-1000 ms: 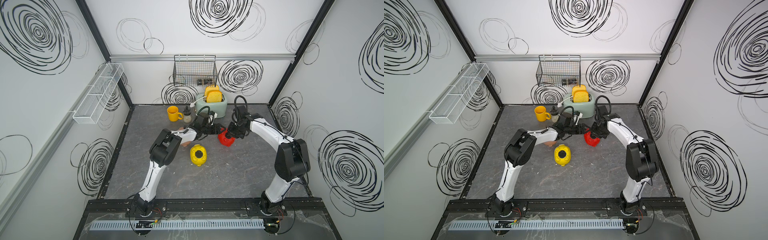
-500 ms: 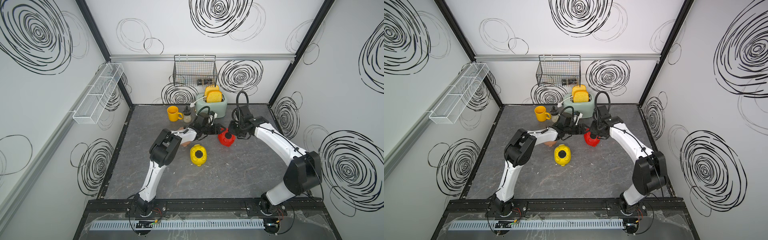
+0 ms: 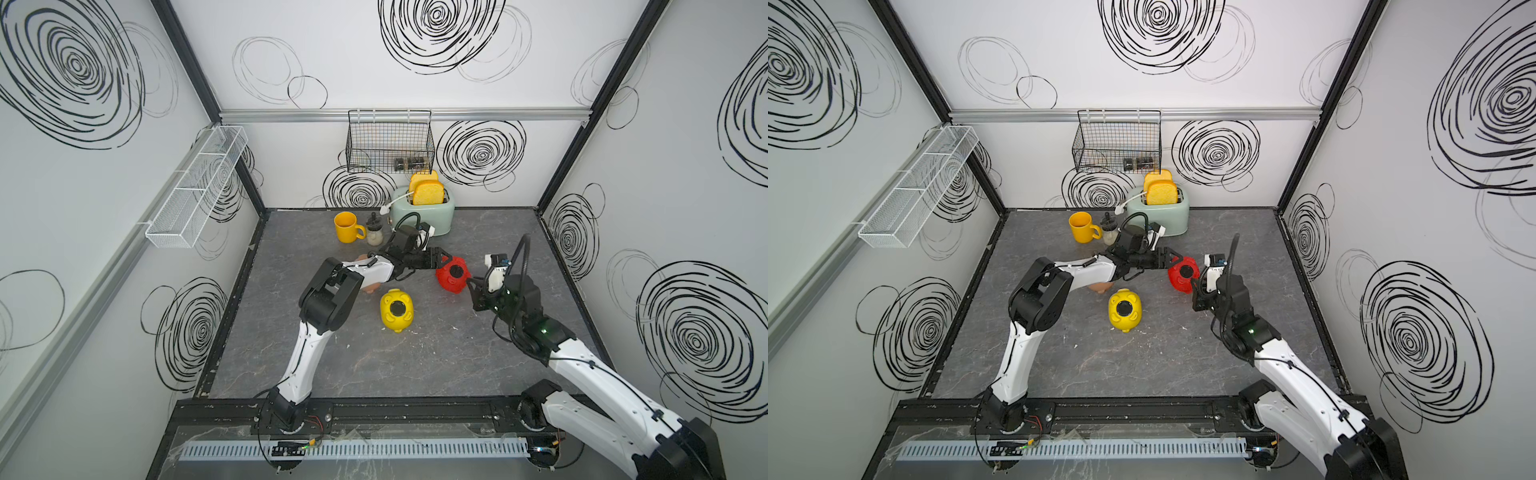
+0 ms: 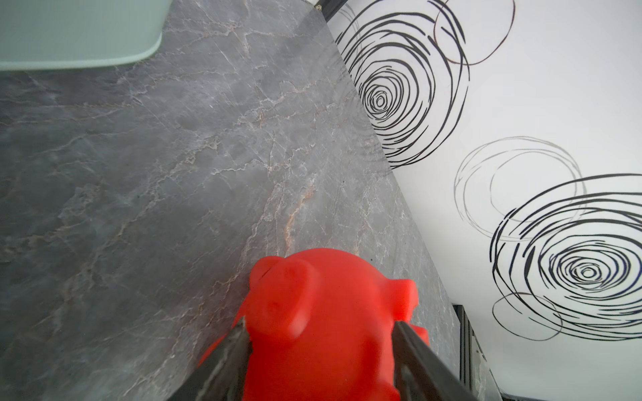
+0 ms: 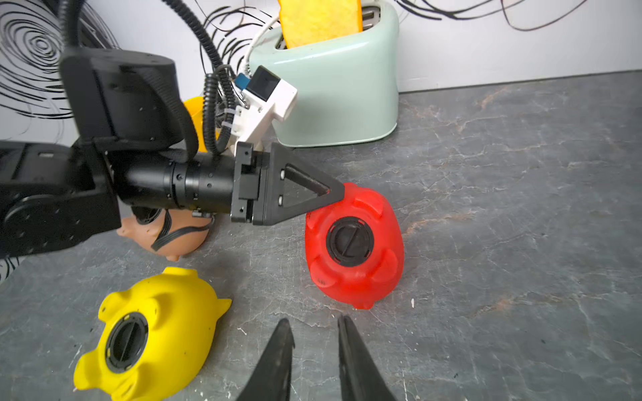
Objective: Close piggy banks
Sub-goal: Screw the knob on the piggy bank.
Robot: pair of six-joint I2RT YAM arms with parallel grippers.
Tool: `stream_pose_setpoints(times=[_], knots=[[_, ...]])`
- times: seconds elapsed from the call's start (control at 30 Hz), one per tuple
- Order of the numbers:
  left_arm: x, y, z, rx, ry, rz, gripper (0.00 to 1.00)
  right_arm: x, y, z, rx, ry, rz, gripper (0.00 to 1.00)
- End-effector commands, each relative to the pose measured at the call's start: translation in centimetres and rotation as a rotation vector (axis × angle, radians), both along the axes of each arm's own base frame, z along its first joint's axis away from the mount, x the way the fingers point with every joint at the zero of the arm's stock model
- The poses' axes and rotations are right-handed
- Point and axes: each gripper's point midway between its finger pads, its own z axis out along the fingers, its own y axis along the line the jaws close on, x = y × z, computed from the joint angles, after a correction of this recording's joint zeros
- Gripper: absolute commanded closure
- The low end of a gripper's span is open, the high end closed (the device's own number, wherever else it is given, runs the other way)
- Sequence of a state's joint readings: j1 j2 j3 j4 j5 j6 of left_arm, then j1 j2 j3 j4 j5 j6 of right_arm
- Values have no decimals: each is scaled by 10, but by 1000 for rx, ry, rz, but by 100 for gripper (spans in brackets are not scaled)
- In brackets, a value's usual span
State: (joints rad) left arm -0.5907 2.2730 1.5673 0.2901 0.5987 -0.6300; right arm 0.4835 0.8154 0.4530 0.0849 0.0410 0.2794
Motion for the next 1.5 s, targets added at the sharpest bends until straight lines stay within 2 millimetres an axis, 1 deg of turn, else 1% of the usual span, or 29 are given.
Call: stream_pose_setpoints(times=[0.0,0.1,0.2,0.27,0.4,0.6,0.73,1.0,1.23,1.37,1.47], knots=[[-6,0,-5,42,1,-3,32,-7,3,25,39,-217,50,71],[-6,0,-3,44,-4,-1,32,-17,-2,7,48,-231,49,71],[-6,0,-4,47,-5,0,32,-25,-5,-10,58,-238,58,67],[-5,0,-4,49,-4,1,32,-28,-11,-16,76,-254,33,67],[-5,0,-5,51,-2,2,32,-30,-20,-30,52,-254,-1,65],[-4,3,4,44,-20,9,32,-34,-22,-47,55,-225,8,64],[-4,4,10,36,-28,15,30,-34,-25,-47,73,-231,9,63],[5,10,31,11,-52,46,27,-33,-33,-53,89,-214,-16,62],[11,14,48,-3,-85,60,24,-33,-34,-55,97,-212,-19,62],[11,18,67,-15,-117,73,23,-33,-35,-56,98,-211,-20,62],[7,25,90,-21,-156,90,23,-31,-39,-58,101,-202,-49,62]])
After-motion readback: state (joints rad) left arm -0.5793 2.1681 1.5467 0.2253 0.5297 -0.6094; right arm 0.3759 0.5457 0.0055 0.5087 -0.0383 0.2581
